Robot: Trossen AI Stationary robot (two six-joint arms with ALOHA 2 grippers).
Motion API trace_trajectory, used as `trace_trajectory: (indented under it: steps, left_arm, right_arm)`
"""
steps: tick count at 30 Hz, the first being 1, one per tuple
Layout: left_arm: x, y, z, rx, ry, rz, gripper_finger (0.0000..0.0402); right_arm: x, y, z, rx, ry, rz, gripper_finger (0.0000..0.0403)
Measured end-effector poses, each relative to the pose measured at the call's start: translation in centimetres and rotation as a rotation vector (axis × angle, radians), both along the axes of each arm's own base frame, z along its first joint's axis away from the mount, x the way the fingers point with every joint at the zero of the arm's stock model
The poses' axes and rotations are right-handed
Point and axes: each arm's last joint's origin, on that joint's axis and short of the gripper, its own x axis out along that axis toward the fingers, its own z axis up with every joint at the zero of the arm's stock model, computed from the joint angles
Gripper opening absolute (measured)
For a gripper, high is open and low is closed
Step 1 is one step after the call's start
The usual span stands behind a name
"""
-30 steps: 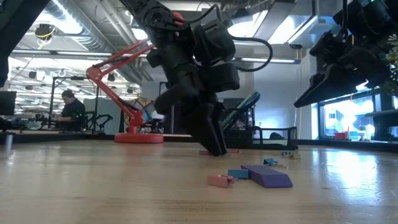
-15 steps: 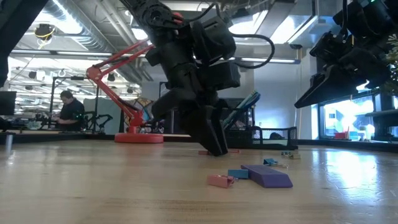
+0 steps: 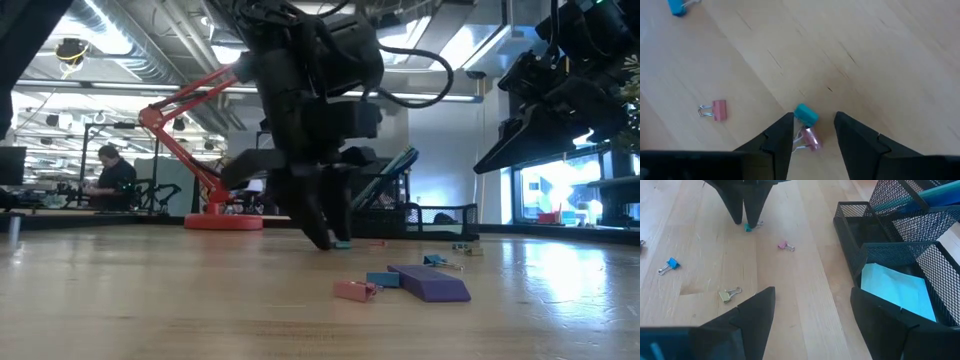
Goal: Pick and place office supplies into organizer
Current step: Put the blue binder clip into the black desk organizer
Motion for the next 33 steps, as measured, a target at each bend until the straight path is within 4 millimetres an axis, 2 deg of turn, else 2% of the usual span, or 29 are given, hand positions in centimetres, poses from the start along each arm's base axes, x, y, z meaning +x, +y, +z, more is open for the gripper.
trace_trajectory:
  steps: [10, 33]
  left_arm:
    - [0.09, -0.82, 0.08, 0.137, -0.018, -0.186, 0.0145]
    - [0.20, -0.38, 0.11, 0.113, -0.033, -0.198, 0.0134]
  right_arm:
    - [0.00, 0.00, 0.00, 0.001, 0.000, -0.001, 0.0262]
    - [0.00, 0.00, 0.00, 0.019, -0.005, -0.013, 0.0262]
